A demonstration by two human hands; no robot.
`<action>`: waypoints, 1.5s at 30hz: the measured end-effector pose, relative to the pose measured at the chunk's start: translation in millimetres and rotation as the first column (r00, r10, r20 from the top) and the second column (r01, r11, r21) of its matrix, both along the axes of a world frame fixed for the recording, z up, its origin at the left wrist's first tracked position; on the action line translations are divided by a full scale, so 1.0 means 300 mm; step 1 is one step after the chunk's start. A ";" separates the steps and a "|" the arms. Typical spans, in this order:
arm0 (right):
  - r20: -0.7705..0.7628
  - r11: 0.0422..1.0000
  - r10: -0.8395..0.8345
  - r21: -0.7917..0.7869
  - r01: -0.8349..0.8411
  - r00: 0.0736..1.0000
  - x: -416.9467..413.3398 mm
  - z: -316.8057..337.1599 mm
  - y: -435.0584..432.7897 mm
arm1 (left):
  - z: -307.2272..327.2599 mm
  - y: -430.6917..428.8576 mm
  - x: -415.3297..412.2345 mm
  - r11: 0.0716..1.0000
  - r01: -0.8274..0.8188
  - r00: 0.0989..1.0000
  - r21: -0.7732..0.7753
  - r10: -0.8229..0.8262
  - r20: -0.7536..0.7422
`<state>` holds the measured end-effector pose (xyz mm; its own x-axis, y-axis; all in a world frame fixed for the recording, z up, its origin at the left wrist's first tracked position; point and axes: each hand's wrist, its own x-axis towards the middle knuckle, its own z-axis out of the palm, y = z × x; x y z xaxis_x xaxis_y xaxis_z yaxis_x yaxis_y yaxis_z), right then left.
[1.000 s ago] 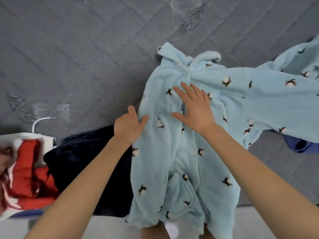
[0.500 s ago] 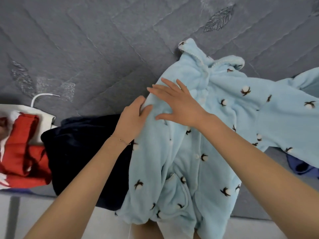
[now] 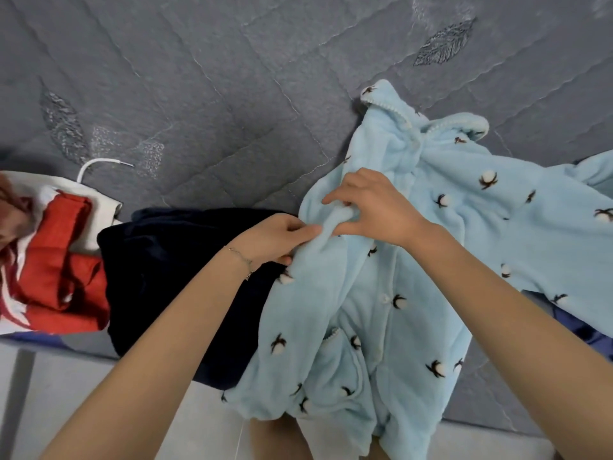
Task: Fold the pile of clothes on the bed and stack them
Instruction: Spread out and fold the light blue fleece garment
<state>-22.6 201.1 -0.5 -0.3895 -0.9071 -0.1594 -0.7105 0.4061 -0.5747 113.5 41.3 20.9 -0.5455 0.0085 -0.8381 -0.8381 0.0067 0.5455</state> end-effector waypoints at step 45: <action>0.172 0.952 -0.289 -0.049 0.301 0.942 -0.145 0.006 -0.298 | -0.017 -0.208 -0.101 0.883 -0.237 0.947 -0.406 0.117 -0.298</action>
<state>-66.1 111.8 1.3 -0.6161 -0.7670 -0.1792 -0.4608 0.5355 -0.7078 83.3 -21.1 15.8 -0.6992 -0.4380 -0.5650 -0.6780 0.1558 0.7183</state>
